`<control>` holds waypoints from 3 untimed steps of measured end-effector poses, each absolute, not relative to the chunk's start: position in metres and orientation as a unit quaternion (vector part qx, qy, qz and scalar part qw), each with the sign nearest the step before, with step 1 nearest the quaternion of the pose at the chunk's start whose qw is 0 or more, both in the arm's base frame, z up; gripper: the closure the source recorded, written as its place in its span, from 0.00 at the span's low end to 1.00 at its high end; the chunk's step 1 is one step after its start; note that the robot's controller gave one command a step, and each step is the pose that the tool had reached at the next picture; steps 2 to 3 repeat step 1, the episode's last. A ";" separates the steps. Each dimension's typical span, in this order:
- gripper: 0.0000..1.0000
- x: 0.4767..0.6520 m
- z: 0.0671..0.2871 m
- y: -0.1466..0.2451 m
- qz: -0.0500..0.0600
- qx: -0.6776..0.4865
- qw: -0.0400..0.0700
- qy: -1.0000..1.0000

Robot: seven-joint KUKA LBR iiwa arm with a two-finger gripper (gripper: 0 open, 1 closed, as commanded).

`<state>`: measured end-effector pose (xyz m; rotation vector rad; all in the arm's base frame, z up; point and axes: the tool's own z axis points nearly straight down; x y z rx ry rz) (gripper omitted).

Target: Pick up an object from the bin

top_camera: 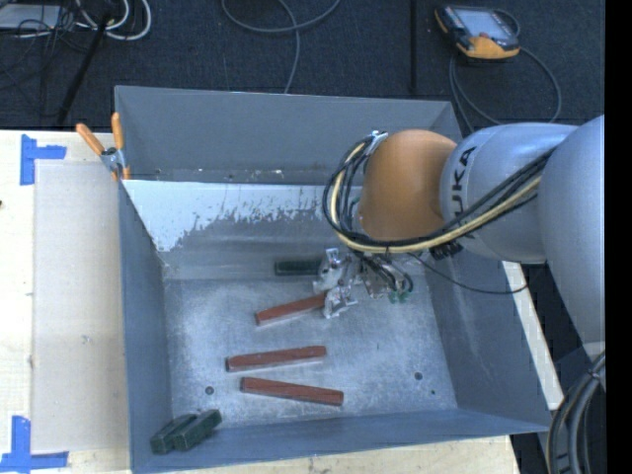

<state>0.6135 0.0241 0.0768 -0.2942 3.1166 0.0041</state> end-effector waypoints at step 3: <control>1.00 0.610 0.234 0.018 0.000 -0.103 0.003 0.995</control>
Offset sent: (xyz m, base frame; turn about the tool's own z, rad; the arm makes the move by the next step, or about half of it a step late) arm 0.0000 0.0000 0.0000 0.0000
